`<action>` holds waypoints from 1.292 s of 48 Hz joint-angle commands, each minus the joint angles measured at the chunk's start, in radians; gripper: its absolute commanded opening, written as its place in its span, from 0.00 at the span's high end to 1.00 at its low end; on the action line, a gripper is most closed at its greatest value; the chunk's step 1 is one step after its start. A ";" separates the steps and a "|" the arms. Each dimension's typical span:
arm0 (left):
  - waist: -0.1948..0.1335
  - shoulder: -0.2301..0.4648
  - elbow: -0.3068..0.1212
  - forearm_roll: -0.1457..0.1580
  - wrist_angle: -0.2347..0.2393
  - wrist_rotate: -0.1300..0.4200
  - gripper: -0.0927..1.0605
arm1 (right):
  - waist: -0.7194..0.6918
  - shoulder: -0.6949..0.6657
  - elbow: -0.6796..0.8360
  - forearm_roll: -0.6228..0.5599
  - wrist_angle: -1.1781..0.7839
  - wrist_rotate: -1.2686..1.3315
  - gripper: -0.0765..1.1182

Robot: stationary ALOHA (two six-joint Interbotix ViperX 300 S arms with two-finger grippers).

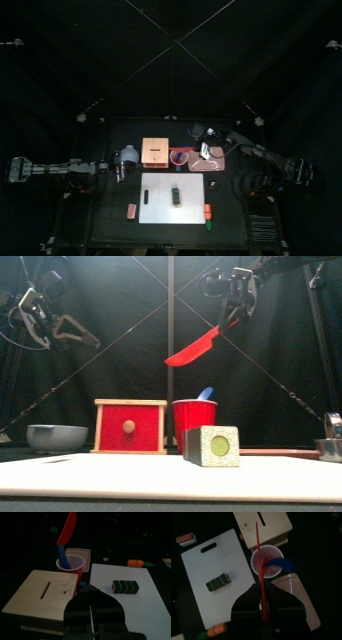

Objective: Place sushi on board then cut the sushi with the knife then place the pieces on the plate
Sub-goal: Grasp knife edge with left hand

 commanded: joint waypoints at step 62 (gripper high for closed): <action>-0.232 0.403 -0.382 -0.100 0.262 -0.006 0.02 | 0.371 -0.071 0.494 -0.156 -0.738 0.005 0.65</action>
